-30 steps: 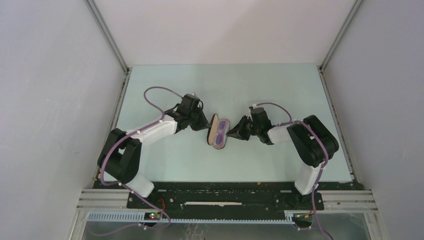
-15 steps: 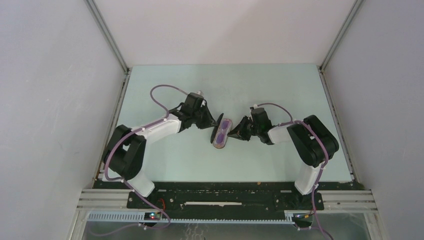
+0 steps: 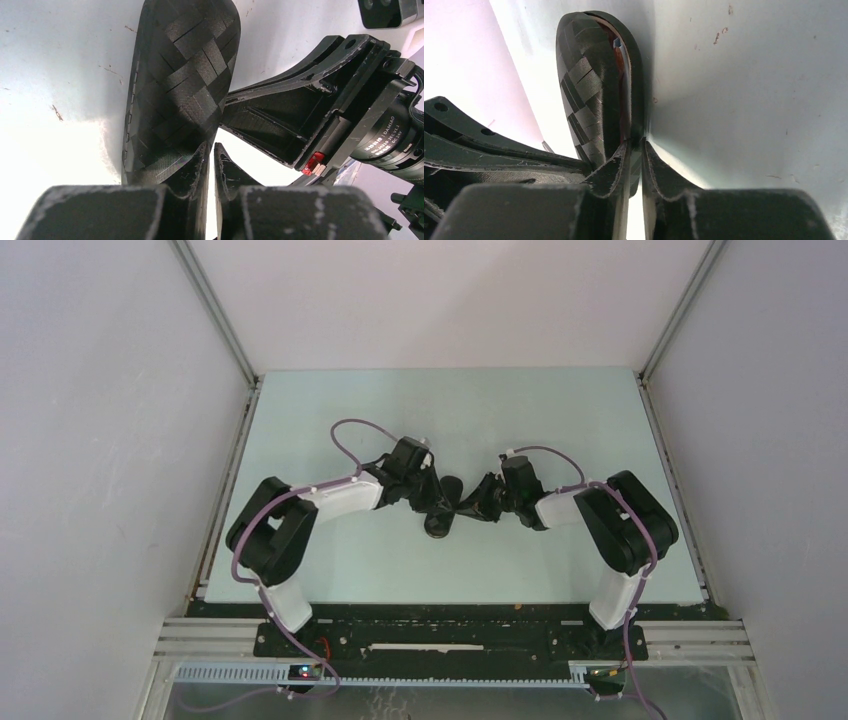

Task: Organize the sunglasses
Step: Close the sunglasses case at the center of the board, then adjust the sunglasses case at the center of the board.

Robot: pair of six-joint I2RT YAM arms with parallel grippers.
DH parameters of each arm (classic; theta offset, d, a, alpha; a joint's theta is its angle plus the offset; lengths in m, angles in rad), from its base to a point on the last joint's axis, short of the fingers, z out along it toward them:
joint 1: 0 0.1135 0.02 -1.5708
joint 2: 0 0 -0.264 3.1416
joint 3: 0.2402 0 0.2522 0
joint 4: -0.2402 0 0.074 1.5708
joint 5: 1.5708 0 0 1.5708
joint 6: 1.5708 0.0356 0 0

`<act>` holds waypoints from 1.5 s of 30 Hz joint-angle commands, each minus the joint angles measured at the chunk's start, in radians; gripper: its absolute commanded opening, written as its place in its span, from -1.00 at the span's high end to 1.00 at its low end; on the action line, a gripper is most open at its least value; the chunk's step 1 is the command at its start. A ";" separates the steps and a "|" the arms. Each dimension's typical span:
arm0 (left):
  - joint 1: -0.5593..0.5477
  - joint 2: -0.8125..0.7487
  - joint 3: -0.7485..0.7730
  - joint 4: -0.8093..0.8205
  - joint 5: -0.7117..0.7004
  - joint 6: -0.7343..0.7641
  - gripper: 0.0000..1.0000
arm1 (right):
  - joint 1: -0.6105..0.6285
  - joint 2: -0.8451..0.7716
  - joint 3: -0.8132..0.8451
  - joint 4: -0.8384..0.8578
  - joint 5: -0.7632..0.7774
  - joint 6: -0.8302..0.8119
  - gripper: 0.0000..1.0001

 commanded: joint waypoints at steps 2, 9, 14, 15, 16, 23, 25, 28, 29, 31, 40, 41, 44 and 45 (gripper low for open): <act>-0.004 -0.056 0.036 -0.106 -0.050 0.044 0.75 | 0.007 -0.070 0.006 0.002 0.009 -0.024 0.48; -0.002 -0.136 0.059 -0.178 -0.121 0.074 0.73 | -0.005 -0.156 0.006 -0.086 0.033 -0.082 0.21; -0.001 -0.147 0.064 -0.200 -0.148 0.087 0.71 | -0.025 -0.205 0.006 -0.150 0.022 -0.129 0.20; -0.001 -0.146 0.065 -0.204 -0.150 0.089 0.69 | -0.030 -0.214 0.006 -0.168 0.020 -0.141 0.20; -0.001 -0.144 0.066 -0.207 -0.152 0.092 0.64 | -0.034 -0.223 0.006 -0.187 0.019 -0.153 0.20; -0.002 -0.159 0.060 -0.218 -0.187 0.119 0.15 | -0.077 -0.298 -0.018 -0.246 -0.031 -0.180 0.13; -0.004 -0.167 0.061 -0.223 -0.201 0.135 0.04 | -0.089 -0.320 -0.019 -0.269 -0.028 -0.193 0.05; -0.005 -0.180 0.064 -0.226 -0.213 0.172 -0.20 | -0.113 -0.346 -0.019 -0.305 -0.021 -0.218 -0.06; -0.009 -0.181 0.068 -0.227 -0.217 0.192 -0.38 | -0.121 -0.354 -0.019 -0.317 -0.018 -0.227 -0.07; -0.016 -0.176 0.089 -0.234 -0.230 0.236 -0.79 | -0.139 -0.370 -0.019 -0.342 -0.010 -0.244 -0.08; -0.099 -0.037 0.256 -0.314 -0.333 0.399 -1.00 | -0.218 -0.463 -0.021 -0.458 0.025 -0.306 -0.11; -0.113 -0.020 0.273 -0.321 -0.334 0.412 -1.00 | -0.228 -0.472 -0.025 -0.461 0.026 -0.308 -0.11; -0.154 0.041 0.326 -0.363 -0.377 0.439 -1.00 | -0.254 -0.490 -0.039 -0.467 0.022 -0.311 -0.12; -0.165 0.057 0.345 -0.381 -0.397 0.444 -1.00 | -0.260 -0.493 -0.044 -0.465 0.019 -0.310 -0.12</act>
